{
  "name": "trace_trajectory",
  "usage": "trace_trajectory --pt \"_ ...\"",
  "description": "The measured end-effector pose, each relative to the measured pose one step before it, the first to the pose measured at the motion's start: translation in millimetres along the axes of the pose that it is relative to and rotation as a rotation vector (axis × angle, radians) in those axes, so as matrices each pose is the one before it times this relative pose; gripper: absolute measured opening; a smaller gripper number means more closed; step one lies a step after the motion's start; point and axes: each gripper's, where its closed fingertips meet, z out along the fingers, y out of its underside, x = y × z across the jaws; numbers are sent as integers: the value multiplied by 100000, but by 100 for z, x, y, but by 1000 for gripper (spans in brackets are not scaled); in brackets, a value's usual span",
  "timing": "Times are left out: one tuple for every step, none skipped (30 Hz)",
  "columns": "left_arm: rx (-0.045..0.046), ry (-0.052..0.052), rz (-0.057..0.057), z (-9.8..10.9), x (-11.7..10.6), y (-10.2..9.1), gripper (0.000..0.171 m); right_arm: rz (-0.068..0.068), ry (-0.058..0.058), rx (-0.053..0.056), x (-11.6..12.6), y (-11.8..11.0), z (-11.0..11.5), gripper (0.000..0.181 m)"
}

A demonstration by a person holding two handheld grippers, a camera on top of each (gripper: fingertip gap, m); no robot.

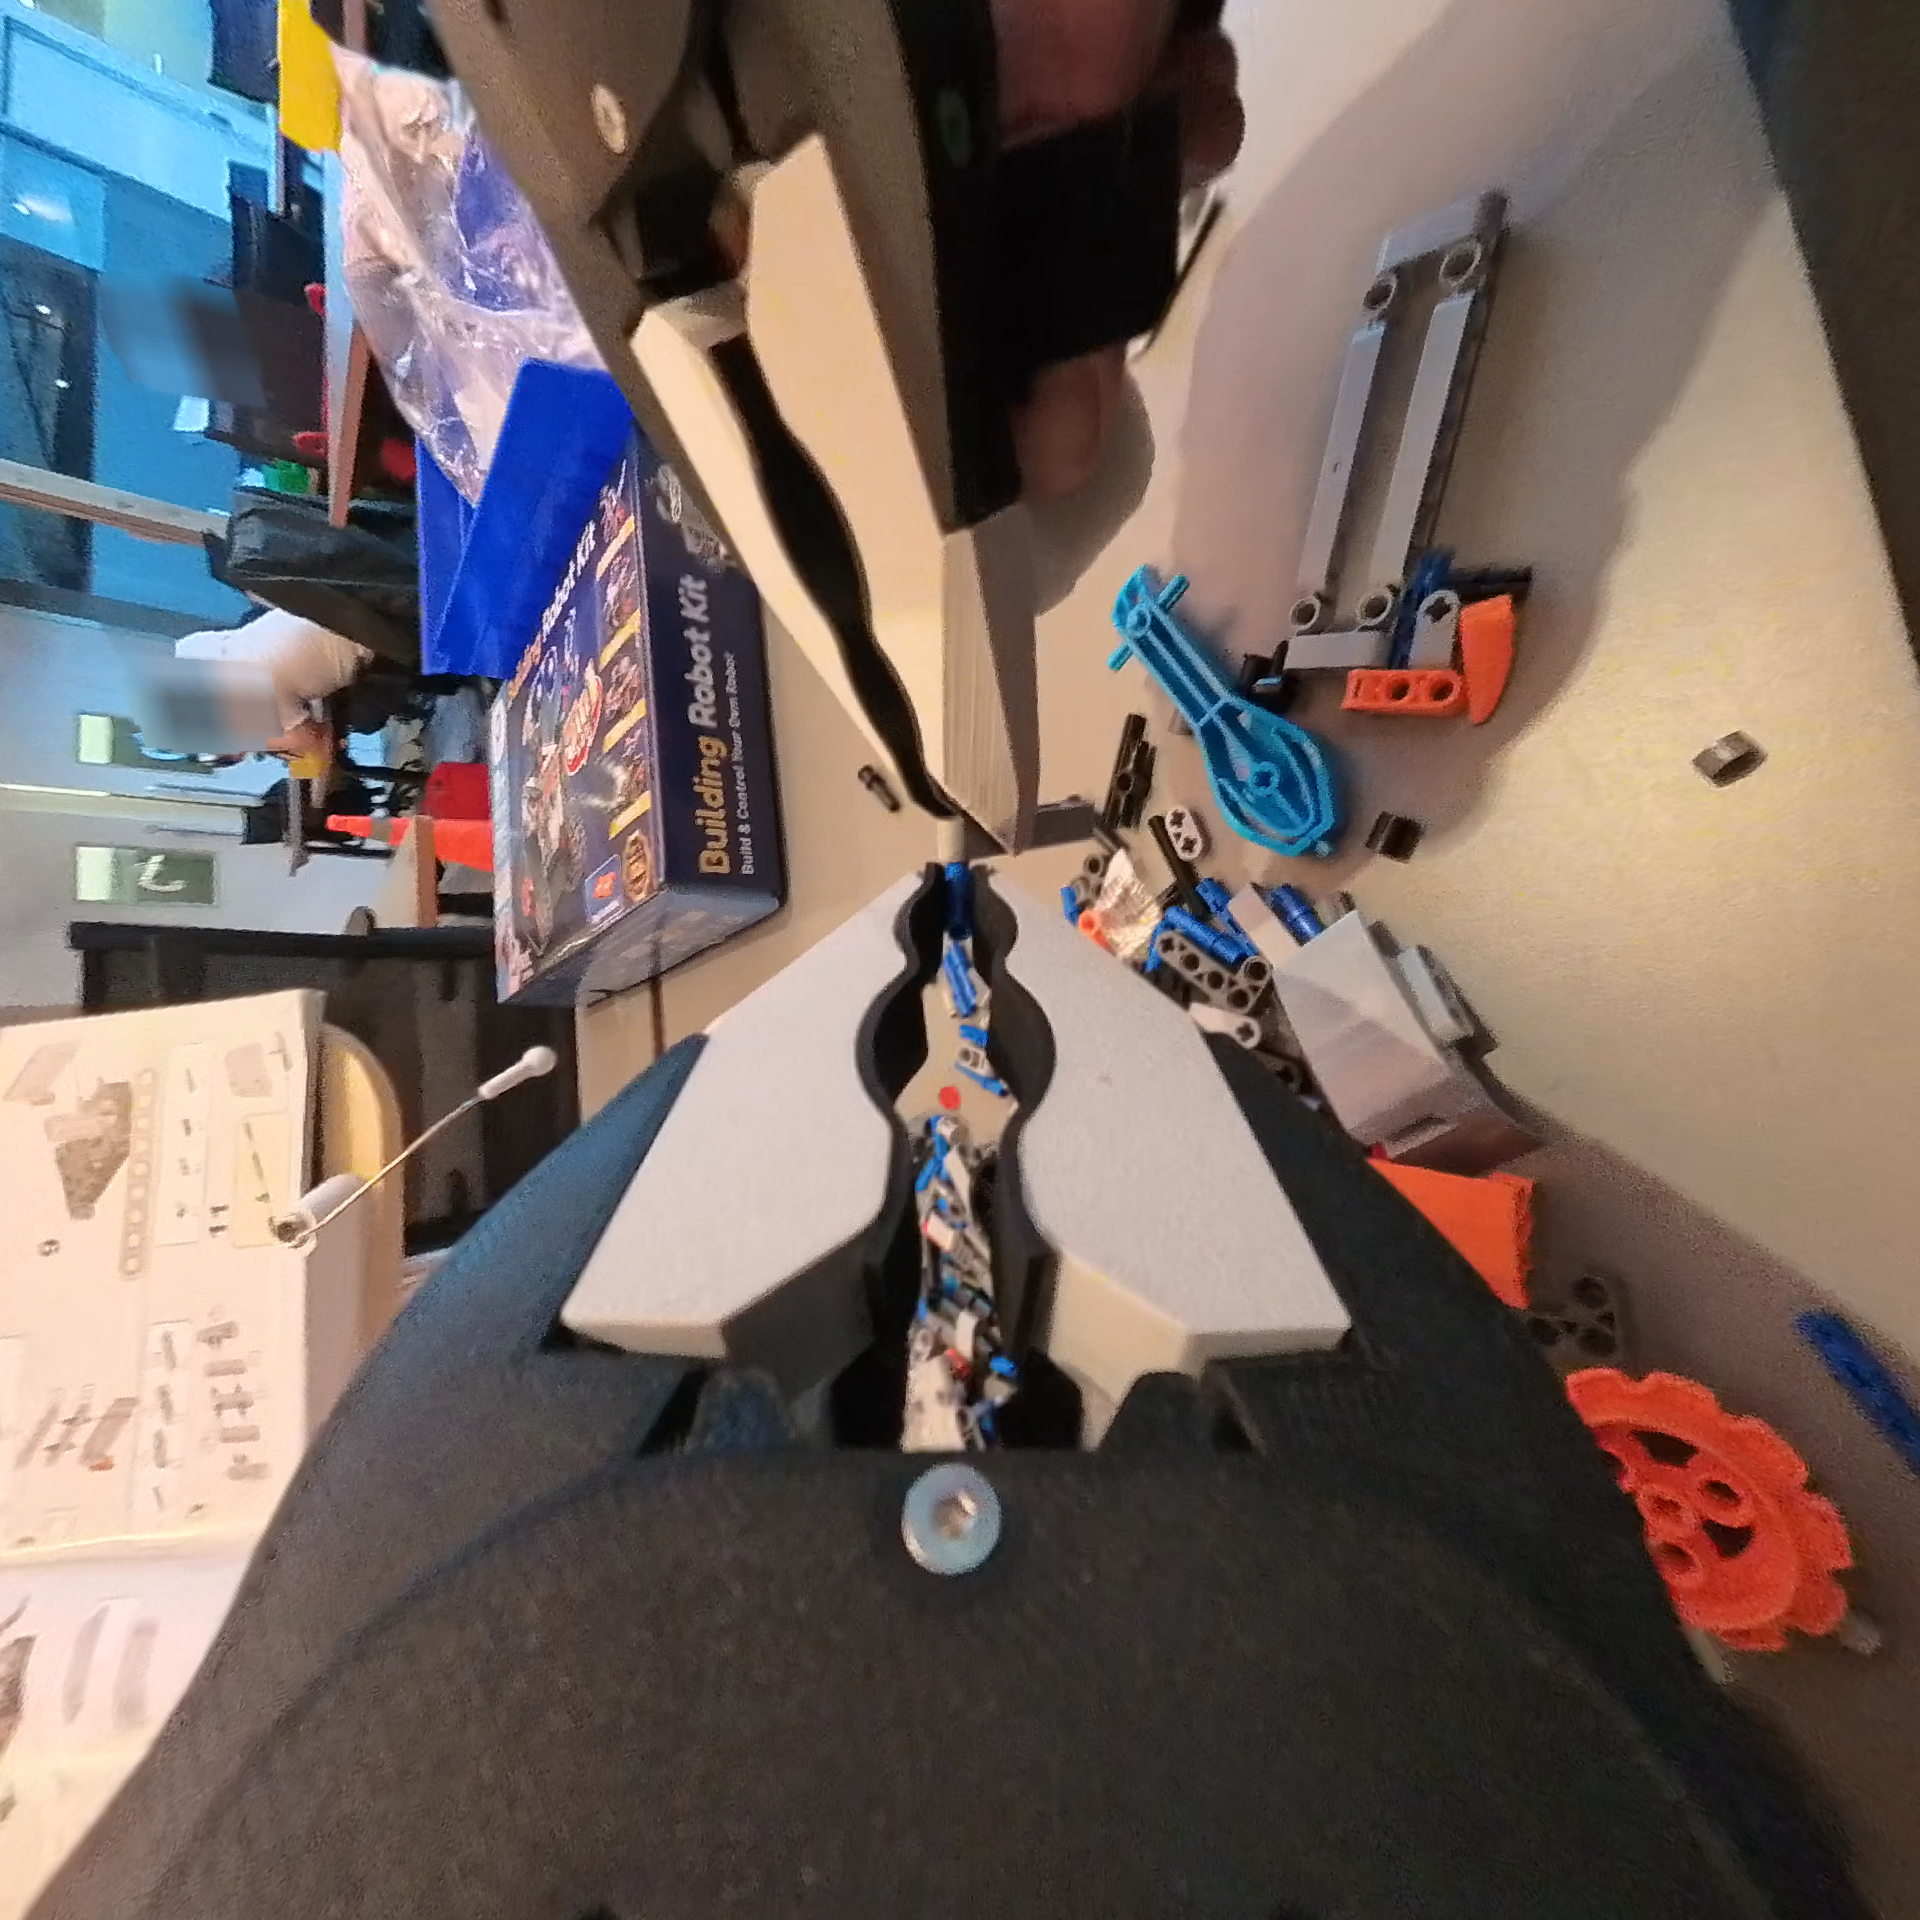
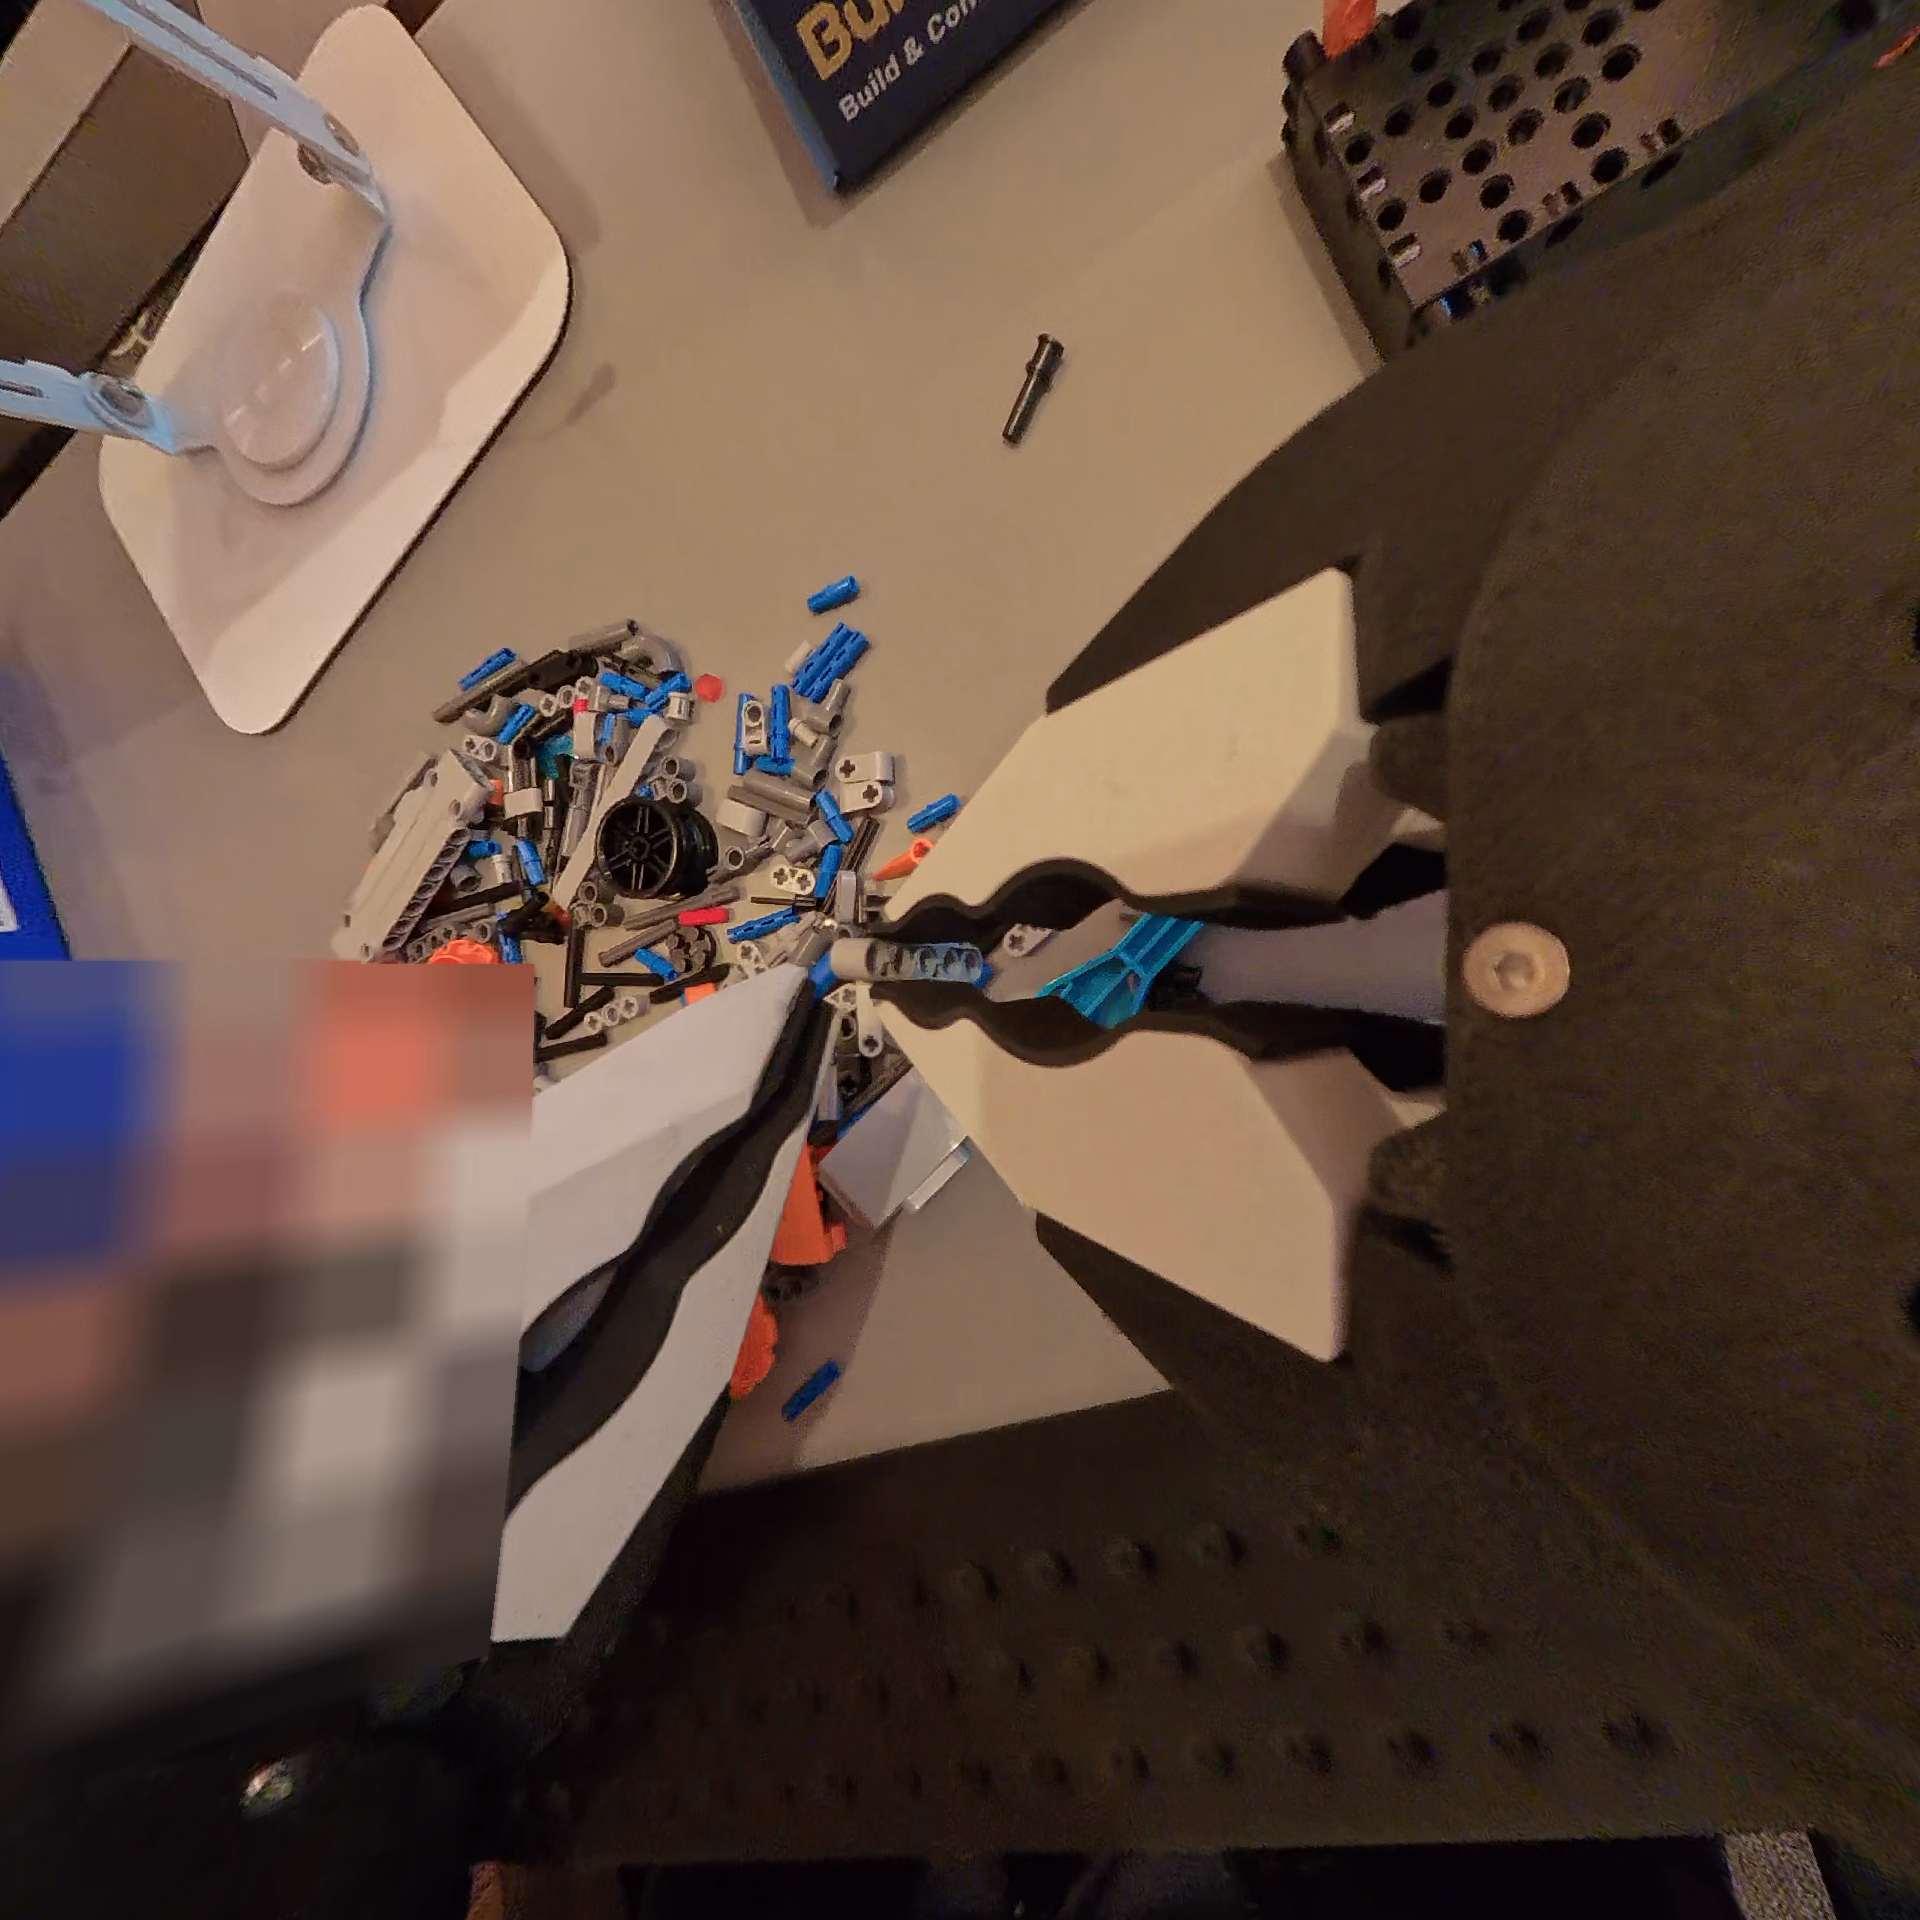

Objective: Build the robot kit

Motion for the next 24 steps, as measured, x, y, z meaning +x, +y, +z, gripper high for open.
trace_trajectory --pt "-1057 -997 1118 40 -30 44 1 -237 124 -190 23 11 -26 4" --pt "493 233 -454 -89 -6 -126 1 449 -1188 560 -69 -26 -73 4" --pt "642 413 -442 -76 -5 -70 1 619 -1642 1002 -91 -46 -58 4" --pt "766 174 -720 -45 -24 -55 1 479 -1435 1021 -63 -36 -63 4" --pt "1072 -41 -551 -99 -41 -67 1 317 -1691 1356 -88 -79 -88 4" --pt "1783 -31 -830 -222 -112 -169 1 711 -2650 2219 -172 -184 -152 4" --pt "2606 -397 -1728 -303 -257 -249 1 1723 -3285 3177 -212 -329 -240 4" --pt "3842 149 -2391 -350 -224 -402 1 1320 -3316 3397 -270 -403 -301 3" --pt "4418 918 -4024 -352 -236 -428 1 1117 -3282 3202 -313 -397 -267 3" --pt "4064 367 -2624 -340 -281 -315 2 962 -2819 3349 -293 -447 -246 4" --pt "3205 306 -1703 -301 -160 -331 1 283 -2445 2808 -300 -400 -207 4" --pt "2447 56 -1278 -240 -137 -338 1 417 -2086 2066 -249 -297 -156 4" --pt "1009 -217 175 -159 -85 -194 1 457 -1782 1733 -211 -237 -117 4" --pt "959 -465 1019 -122 20 -261 1 -154 -1606 997 -220 -116 -85 4" --pt "1466 -95 478 -132 42 -327 1 -282 -1688 787 -244 -84 -95 4" --pt "1326 165 -623 -136 -31 -234 1 -39 -1668 1106 -239 -151 -95 4" --pt "1377 367 -836 -123 -28 -205 1 -97 -1488 1156 -196 -146 -79 4" --pt "1585 130 -837 -135 -51 -232 1 -296 -1523 1241 -211 -165 -71 4" --pt "1371 201 -734 -131 -36 -214 1 -235 -1623 1232 -227 -174 -86 4" --pt "1397 457 -906 -126 6 -265 2 -487 -1654 1114 -245 -166 -79 4" --pt "2011 512 -1500 -149 -33 -320 1 -617 -1666 1280 -280 -196 -90 4" --pt "2289 558 -1503 -175 -38 -331 1 -575 -1809 1614 -307 -248 -99 4" --pt "1674 691 -1121 -133 0 -265 1 -461 -1628 1270 -255 -186 -50 4" --pt "1748 552 -1351 -106 -11 -256 1 -241 -1477 1184 -225 -176 -41 4"
